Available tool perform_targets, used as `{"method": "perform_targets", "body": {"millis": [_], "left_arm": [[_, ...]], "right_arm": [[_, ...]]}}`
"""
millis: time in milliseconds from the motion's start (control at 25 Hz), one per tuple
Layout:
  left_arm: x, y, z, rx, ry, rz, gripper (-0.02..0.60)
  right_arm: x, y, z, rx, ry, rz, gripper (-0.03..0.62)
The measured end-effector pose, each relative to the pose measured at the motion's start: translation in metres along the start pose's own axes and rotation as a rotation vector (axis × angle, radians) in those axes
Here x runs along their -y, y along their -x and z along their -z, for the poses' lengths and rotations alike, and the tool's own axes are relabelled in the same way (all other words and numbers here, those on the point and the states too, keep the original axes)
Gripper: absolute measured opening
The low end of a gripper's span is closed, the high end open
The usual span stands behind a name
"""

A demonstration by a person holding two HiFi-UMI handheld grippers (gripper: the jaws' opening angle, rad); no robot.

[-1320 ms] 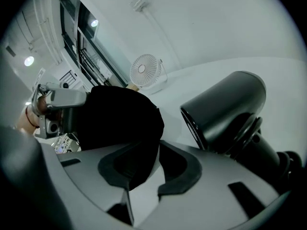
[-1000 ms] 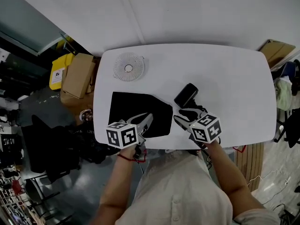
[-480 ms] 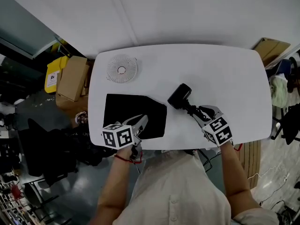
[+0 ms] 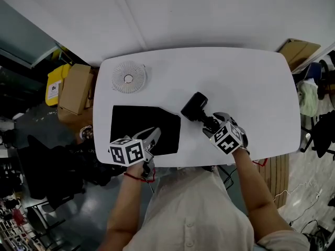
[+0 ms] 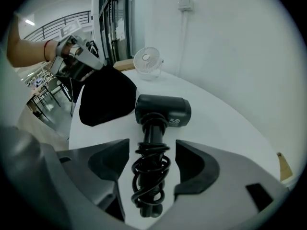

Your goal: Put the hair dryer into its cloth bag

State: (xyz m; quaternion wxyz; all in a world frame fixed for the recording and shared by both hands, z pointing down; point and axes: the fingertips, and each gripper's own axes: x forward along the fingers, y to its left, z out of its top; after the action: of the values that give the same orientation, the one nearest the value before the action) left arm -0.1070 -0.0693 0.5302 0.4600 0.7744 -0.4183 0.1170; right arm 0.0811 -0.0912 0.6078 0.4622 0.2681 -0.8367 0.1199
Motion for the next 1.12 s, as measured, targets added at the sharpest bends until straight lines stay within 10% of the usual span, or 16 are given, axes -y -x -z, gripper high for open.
{"method": "perform_targets", "body": {"millis": [1120], "left_arm": [[-0.001,-0.006,-0.003,0.003,0.037,-0.004,0.023]], "right_arm": [[0.005,-0.039,0.022,-0.088,-0.066,-0.090,0.259]]}}
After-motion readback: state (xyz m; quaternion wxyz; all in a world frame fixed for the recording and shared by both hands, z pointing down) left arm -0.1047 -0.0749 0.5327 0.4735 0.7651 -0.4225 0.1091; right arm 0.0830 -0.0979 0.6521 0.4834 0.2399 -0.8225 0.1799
